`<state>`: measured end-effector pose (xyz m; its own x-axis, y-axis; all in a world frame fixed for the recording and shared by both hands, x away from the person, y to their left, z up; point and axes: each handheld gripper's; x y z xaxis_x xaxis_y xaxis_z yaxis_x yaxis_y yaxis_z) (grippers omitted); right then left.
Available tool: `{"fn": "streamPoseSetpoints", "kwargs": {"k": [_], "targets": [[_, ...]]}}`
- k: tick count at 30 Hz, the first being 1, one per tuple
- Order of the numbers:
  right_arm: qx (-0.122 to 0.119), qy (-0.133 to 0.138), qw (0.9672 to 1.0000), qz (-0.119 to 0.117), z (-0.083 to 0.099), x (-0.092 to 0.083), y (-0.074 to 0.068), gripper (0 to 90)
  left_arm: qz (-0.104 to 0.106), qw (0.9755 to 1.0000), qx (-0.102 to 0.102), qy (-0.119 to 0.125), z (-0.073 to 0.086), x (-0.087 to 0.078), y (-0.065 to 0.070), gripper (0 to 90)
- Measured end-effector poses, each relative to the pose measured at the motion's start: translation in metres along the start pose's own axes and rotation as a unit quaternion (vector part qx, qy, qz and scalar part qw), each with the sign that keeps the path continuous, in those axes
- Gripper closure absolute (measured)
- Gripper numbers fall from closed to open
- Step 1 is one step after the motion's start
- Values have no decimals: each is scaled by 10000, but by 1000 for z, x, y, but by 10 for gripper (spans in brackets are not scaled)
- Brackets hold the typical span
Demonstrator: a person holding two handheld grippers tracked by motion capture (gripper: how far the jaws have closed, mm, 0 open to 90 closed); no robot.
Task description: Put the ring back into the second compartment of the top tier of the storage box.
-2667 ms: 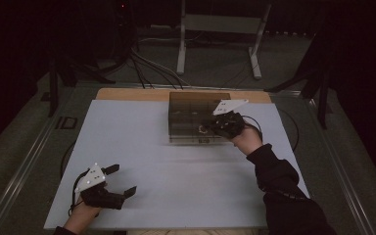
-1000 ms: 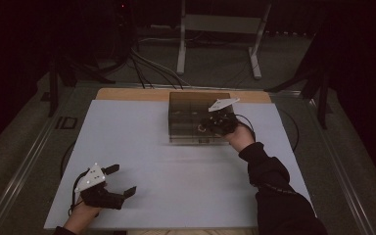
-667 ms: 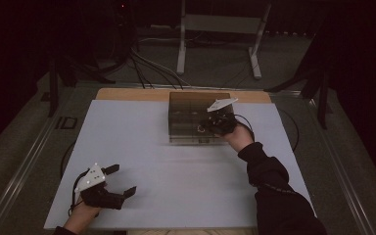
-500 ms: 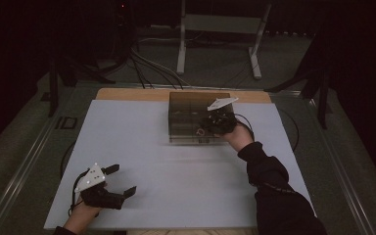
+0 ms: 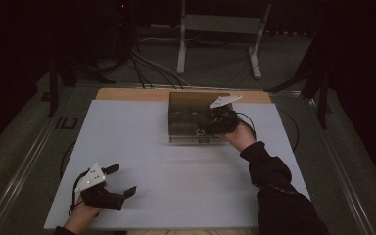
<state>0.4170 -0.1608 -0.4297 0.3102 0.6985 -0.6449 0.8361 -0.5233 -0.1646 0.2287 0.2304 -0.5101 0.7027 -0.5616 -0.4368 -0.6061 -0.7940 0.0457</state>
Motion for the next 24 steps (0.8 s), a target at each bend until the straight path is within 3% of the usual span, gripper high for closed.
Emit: {"fn": "streamPoseSetpoints", "kwargs": {"k": [9, 24], "targets": [[-23, 13, 10000, -35, 0, -9, -7, 375, -3, 10000, 11, 6, 0, 0, 0, 0], [98, 40, 9999, -42, 6, -28, -16, 89, -8, 10000, 6, -2, 0, 0, 1, 0]]}}
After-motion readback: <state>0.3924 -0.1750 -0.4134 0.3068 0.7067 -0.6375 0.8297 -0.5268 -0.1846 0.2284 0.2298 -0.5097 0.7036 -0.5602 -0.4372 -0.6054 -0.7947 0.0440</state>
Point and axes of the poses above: each handheld gripper's, and its own axes: x roughly forward along the jaws, z roughly out of its underside, y roughly to its right, and after that the axes turned 11 degrees about -z, right-handed
